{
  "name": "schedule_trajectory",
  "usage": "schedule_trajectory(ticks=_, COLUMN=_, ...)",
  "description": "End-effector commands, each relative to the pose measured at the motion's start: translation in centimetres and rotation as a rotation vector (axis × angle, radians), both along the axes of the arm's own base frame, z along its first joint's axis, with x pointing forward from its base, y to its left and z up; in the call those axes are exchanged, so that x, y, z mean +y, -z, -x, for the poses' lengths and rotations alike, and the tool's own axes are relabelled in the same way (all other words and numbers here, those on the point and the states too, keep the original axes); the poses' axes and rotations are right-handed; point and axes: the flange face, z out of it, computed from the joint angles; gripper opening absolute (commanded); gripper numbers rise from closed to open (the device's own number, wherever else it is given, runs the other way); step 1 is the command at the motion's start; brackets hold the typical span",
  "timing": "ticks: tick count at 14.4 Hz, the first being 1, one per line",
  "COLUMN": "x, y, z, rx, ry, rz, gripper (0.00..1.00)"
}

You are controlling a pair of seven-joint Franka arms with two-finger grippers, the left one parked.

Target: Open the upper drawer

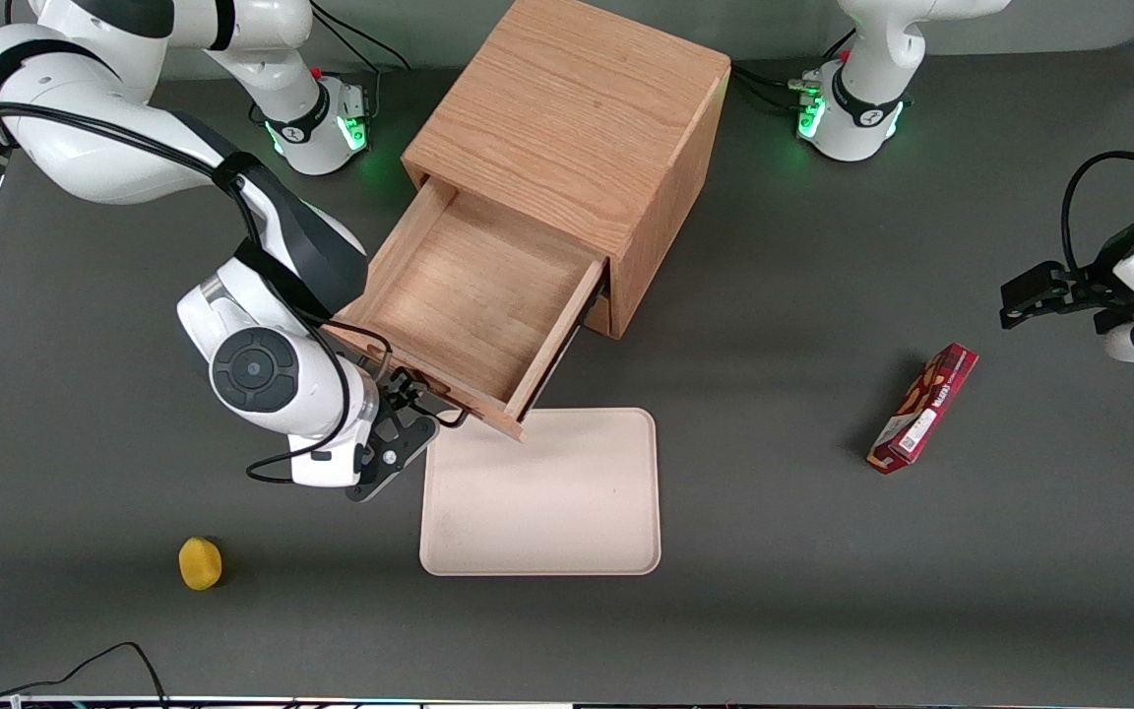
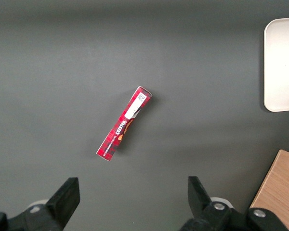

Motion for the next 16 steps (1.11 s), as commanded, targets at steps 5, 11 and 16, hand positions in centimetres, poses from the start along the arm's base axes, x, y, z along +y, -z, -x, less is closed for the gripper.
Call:
schedule_trajectory(ticks=5, x=2.0, y=-3.7, z=1.1, rx=0.051, ry=-0.001, rz=0.009, gripper=1.00)
schedule_trajectory(ticks=11, x=3.5, y=-7.6, z=2.6, rx=0.091, ry=0.015, rz=0.009, gripper=1.00)
schedule_trajectory(ticks=16, x=0.4, y=-13.7, z=3.4, rx=0.090, ry=0.067, rz=0.051, gripper=1.00)
